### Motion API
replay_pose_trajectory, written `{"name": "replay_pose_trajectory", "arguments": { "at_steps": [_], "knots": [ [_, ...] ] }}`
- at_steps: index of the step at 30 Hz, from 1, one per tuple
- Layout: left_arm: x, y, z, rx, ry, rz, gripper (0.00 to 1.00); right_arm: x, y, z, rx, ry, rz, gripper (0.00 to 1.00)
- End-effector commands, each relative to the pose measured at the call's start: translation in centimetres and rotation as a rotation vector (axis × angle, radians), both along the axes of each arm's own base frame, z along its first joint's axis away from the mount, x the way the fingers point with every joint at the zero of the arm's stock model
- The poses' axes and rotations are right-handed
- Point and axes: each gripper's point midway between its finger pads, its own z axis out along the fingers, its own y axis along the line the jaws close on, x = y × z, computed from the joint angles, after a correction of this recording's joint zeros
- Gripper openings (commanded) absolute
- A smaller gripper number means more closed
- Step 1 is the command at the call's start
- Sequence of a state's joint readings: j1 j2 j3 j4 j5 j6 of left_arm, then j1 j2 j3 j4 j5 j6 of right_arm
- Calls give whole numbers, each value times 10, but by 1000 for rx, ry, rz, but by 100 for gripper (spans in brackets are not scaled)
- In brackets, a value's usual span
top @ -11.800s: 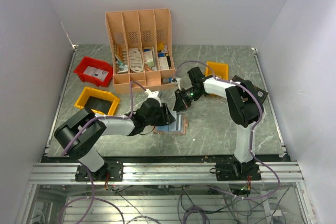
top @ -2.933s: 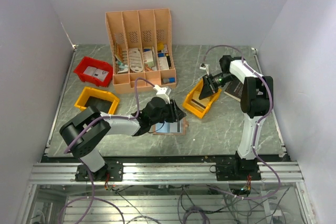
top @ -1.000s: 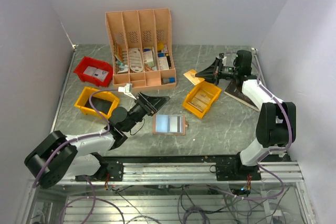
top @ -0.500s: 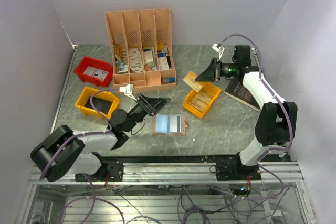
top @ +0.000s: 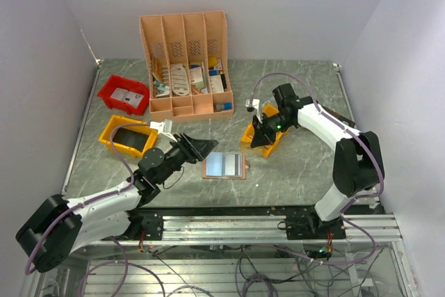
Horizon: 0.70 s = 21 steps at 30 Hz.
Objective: Put the credit cards into the card holder
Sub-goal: Move the storage box to the center of the board.
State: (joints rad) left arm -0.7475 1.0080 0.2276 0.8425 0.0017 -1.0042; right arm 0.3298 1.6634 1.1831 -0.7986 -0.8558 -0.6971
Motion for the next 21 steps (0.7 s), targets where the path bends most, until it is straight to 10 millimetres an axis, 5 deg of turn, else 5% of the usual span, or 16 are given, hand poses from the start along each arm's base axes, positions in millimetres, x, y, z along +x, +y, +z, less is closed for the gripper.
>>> {"name": "replay_pose_trajectory", "arguments": {
  "at_steps": [1,21],
  "knots": [
    [5,13,-16,102,7,62,69,18,-15,-8,-108,-101,-30,0],
    [5,12,-24,108,24,54,69,69,-49,-20,-327,-238,-296,0]
  ]
}}
